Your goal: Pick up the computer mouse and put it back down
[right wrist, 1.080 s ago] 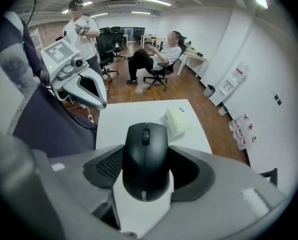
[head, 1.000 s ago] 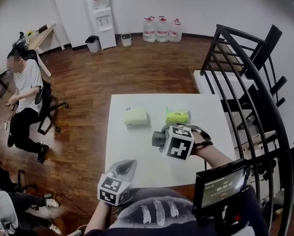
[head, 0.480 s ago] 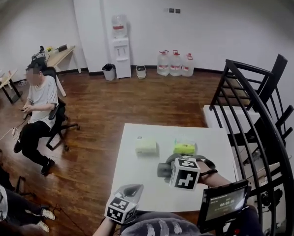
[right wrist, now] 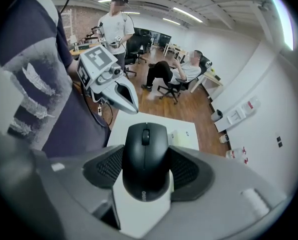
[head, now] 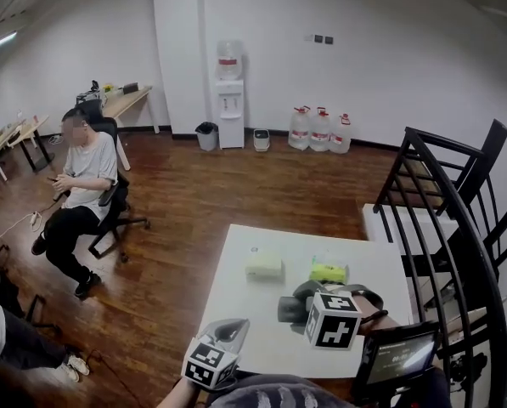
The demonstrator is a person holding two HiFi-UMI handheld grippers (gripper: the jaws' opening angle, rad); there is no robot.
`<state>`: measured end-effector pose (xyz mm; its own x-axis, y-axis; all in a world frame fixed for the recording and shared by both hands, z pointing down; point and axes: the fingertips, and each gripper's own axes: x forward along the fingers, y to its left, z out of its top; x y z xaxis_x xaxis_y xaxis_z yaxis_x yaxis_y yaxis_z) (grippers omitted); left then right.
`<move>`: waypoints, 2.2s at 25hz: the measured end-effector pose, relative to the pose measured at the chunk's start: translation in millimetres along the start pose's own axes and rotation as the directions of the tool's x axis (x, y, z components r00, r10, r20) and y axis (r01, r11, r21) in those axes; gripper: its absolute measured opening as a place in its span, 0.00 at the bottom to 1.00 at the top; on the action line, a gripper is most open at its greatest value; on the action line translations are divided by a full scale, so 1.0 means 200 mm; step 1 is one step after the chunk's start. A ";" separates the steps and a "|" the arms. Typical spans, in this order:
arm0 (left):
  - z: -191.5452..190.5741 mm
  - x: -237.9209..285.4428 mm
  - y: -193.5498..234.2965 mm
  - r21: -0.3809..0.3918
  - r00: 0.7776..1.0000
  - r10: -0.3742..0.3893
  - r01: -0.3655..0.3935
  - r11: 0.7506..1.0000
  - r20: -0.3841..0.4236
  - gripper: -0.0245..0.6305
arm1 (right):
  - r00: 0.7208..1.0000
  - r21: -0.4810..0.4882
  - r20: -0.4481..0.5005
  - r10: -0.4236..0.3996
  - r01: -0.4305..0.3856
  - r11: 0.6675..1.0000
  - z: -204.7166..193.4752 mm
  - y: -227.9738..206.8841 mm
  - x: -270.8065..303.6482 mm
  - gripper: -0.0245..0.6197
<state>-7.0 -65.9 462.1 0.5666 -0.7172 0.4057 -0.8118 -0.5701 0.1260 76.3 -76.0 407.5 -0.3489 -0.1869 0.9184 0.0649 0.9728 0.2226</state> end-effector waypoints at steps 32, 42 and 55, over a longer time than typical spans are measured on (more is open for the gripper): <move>-0.27 -0.49 0.46 -0.053 0.996 0.087 -0.085 0.995 0.032 0.06 | 0.999 0.023 -0.041 -0.016 0.017 1.000 0.52 0.13 0.24 0.49; -0.29 -0.48 0.50 -0.024 0.999 -0.026 0.026 0.999 0.032 0.06 | 0.990 0.155 -0.091 -0.110 0.124 0.980 0.54 0.08 0.22 0.49; -0.28 -0.37 0.45 -0.022 0.999 -0.039 0.040 0.999 0.019 0.06 | 0.967 0.249 -0.061 -0.246 0.254 0.935 0.38 -0.11 0.06 0.49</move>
<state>-130.9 -41.4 493.6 0.6006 -0.7020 0.3827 -0.7916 -0.5893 0.1614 -0.8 -88.8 388.5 -0.2966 -0.4288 0.8533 -0.2611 0.8959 0.3594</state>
